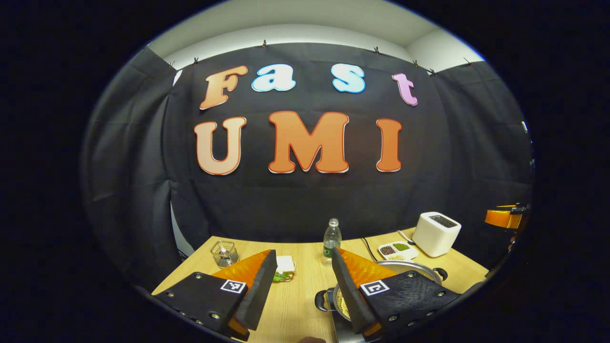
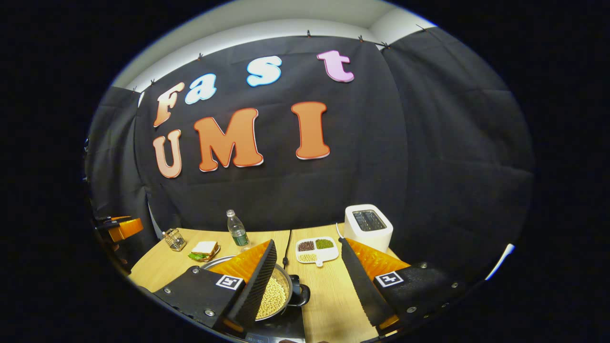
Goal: First push the handle of the pot to place it horizontally, then grasp the pot with both hands and set it on the induction cooktop.
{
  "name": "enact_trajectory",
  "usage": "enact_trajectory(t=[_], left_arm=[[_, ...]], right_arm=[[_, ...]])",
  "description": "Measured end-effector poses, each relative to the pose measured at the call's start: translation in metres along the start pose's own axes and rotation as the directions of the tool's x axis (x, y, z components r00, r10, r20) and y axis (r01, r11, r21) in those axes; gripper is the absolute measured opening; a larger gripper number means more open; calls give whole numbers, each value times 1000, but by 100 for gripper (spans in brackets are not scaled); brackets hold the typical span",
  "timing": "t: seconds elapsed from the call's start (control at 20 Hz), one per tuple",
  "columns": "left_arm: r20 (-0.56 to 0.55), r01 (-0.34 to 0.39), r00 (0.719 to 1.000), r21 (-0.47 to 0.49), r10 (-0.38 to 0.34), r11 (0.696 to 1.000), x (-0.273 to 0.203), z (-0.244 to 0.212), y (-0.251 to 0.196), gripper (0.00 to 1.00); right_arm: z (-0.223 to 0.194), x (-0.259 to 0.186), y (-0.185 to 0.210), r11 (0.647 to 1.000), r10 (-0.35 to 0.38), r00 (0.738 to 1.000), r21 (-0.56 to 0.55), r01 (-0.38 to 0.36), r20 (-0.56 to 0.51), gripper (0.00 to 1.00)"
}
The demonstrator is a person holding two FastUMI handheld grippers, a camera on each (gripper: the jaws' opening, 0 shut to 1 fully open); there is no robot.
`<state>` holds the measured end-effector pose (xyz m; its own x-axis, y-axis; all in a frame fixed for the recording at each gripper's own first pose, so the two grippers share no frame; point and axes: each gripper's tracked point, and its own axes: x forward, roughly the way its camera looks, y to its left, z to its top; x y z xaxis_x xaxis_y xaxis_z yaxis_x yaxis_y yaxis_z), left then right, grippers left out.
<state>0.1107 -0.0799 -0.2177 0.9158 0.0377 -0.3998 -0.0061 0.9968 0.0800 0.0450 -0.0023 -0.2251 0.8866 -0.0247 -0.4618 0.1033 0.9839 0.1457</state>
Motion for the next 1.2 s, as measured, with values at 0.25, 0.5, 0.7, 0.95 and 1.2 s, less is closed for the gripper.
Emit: enact_trajectory(t=[0.25,0.5,0.7,0.95,1.2], left_arm=[[127,-40,991,-12,41,999,-42,85,20,70],[288,-88,953,-26,92,996,-99,170,35,74],[336,-72,937,-70,92,995,-148,224,49,81],[397,-98,907,-122,139,988,-197,279,105,79],[430,-231,867,-100,251,968,-230,289,149,77]], right_arm=[[79,-51,10,998,23,990,-53,-16,136,94],[159,-111,15,998,26,953,-70,-5,301,90],[200,-152,23,992,74,922,-120,-30,380,91],[244,-184,16,992,54,894,-127,3,444,96],[274,-201,23,991,59,867,-131,8,495,92]])
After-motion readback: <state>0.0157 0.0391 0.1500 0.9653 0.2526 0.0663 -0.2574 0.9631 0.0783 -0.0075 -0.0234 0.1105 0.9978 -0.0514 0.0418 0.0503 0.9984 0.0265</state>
